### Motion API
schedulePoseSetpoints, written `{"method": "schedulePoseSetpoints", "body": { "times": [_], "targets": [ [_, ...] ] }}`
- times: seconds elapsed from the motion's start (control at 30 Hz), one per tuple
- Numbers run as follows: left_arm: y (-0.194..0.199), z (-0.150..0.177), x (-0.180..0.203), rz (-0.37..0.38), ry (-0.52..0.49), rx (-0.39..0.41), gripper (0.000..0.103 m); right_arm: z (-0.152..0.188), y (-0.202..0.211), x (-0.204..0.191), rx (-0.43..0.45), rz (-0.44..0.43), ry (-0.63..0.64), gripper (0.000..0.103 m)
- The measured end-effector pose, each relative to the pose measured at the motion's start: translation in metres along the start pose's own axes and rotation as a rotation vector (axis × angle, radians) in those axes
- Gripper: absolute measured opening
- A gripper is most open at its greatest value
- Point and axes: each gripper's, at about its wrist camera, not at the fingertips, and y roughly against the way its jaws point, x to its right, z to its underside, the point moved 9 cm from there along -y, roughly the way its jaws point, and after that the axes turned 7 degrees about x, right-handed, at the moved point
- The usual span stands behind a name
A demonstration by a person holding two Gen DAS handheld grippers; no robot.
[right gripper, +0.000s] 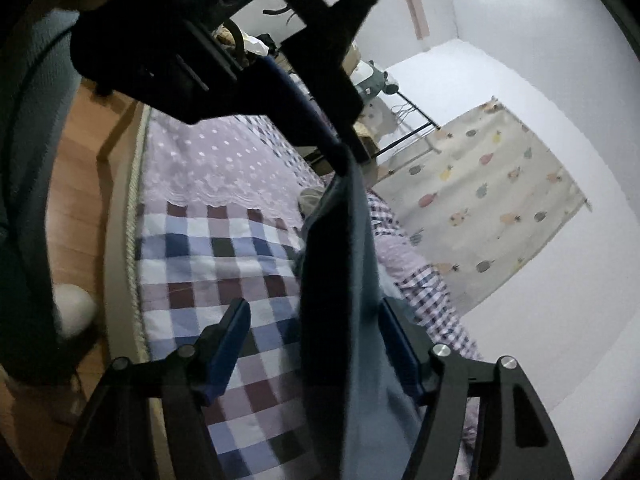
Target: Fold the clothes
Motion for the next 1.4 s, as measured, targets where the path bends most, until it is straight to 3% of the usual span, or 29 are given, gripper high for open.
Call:
{"method": "schedulePoseSetpoints", "body": {
  "times": [0.07, 0.13, 0.2, 0.23, 0.3, 0.33, 0.37, 0.43, 0.47, 0.8, 1.13, 1.23, 1.4],
  "targets": [
    [-0.001, 0.001, -0.001, 0.002, 0.015, -0.006, 0.001, -0.001, -0.004, 0.005, 0.018, 0.031, 0.003, 0.062],
    [0.0, -0.001, -0.006, -0.02, 0.029, 0.007, 0.001, -0.003, -0.005, 0.013, 0.025, 0.047, -0.019, 0.029],
    [0.002, -0.003, -0.01, -0.042, 0.042, 0.02, 0.001, -0.004, -0.007, 0.018, 0.015, 0.026, -0.056, 0.009],
    [0.002, -0.003, -0.012, -0.054, 0.048, 0.026, 0.001, -0.004, -0.007, 0.021, 0.011, 0.016, -0.075, 0.002],
    [0.004, -0.005, -0.017, -0.076, 0.061, 0.039, 0.01, -0.004, -0.006, 0.028, 0.002, -0.005, -0.112, 0.002],
    [0.005, -0.006, -0.019, -0.087, 0.068, 0.046, 0.028, -0.005, -0.005, 0.031, -0.001, -0.015, -0.127, 0.002],
    [0.005, -0.006, -0.021, -0.098, 0.075, 0.052, 0.054, -0.006, -0.003, 0.035, -0.002, -0.02, -0.139, 0.002],
    [0.006, -0.006, -0.023, -0.106, 0.078, 0.059, 0.074, -0.007, -0.001, 0.041, -0.004, -0.028, -0.163, 0.002],
    [0.003, -0.003, -0.024, -0.104, 0.089, 0.051, 0.077, -0.008, 0.001, 0.044, -0.005, -0.033, -0.174, 0.002],
    [-0.023, 0.025, -0.033, -0.082, 0.193, -0.029, 0.079, -0.016, 0.013, 0.039, 0.012, -0.065, -0.187, 0.002],
    [-0.035, 0.031, -0.044, -0.079, 0.248, -0.046, 0.078, -0.013, 0.013, 0.036, 0.013, -0.081, -0.172, 0.002],
    [-0.034, 0.031, -0.045, -0.07, 0.26, -0.047, 0.07, -0.014, 0.016, 0.032, 0.017, -0.087, -0.159, 0.002],
    [-0.032, 0.032, -0.047, -0.085, 0.261, -0.051, 0.047, -0.01, 0.019, 0.027, 0.016, -0.095, -0.142, 0.002]
  ]
}}
